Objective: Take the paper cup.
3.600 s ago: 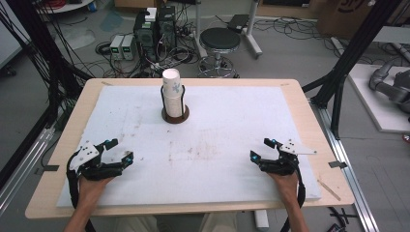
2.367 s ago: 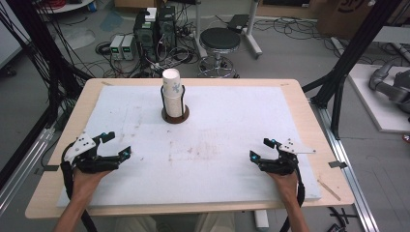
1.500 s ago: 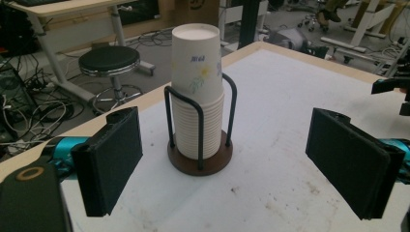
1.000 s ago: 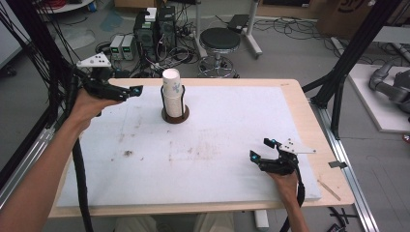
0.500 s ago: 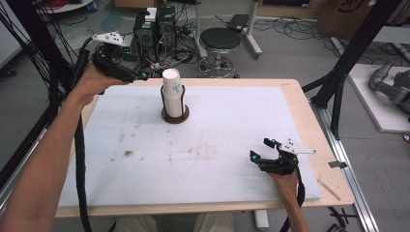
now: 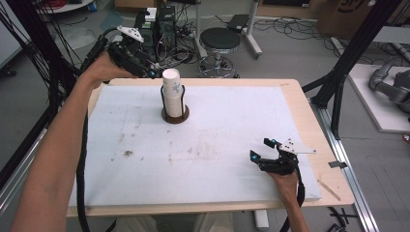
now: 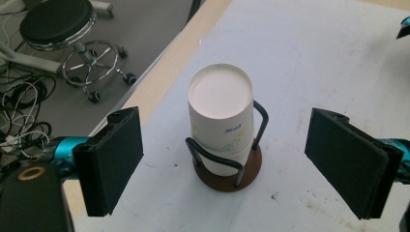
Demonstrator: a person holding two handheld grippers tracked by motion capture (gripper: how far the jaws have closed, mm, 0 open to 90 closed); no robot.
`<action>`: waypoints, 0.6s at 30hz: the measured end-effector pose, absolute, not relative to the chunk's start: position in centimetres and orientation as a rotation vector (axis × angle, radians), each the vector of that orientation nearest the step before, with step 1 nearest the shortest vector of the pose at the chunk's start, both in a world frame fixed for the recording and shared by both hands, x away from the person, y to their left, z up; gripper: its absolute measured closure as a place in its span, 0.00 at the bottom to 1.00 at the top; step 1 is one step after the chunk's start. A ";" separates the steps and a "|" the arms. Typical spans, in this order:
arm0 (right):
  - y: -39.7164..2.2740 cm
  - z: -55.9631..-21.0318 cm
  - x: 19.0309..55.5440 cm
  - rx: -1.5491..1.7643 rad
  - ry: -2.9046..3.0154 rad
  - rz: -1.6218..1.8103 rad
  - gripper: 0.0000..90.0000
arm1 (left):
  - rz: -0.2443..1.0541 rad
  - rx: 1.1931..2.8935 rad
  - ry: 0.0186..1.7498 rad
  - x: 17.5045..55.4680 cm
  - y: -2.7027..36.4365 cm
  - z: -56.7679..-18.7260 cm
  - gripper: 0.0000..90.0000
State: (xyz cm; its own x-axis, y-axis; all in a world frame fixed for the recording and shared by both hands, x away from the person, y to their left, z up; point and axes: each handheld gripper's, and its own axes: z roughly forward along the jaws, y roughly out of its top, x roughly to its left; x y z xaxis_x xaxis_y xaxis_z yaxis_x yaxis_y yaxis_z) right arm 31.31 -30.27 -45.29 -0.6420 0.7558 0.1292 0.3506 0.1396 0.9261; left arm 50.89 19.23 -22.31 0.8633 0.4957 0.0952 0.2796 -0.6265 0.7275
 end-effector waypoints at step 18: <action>-30.3 -45.3 31.3 1.059 2.048 1.509 0.18 | 0.383 2.461 0.524 53.5 15.7 -22.2 0.16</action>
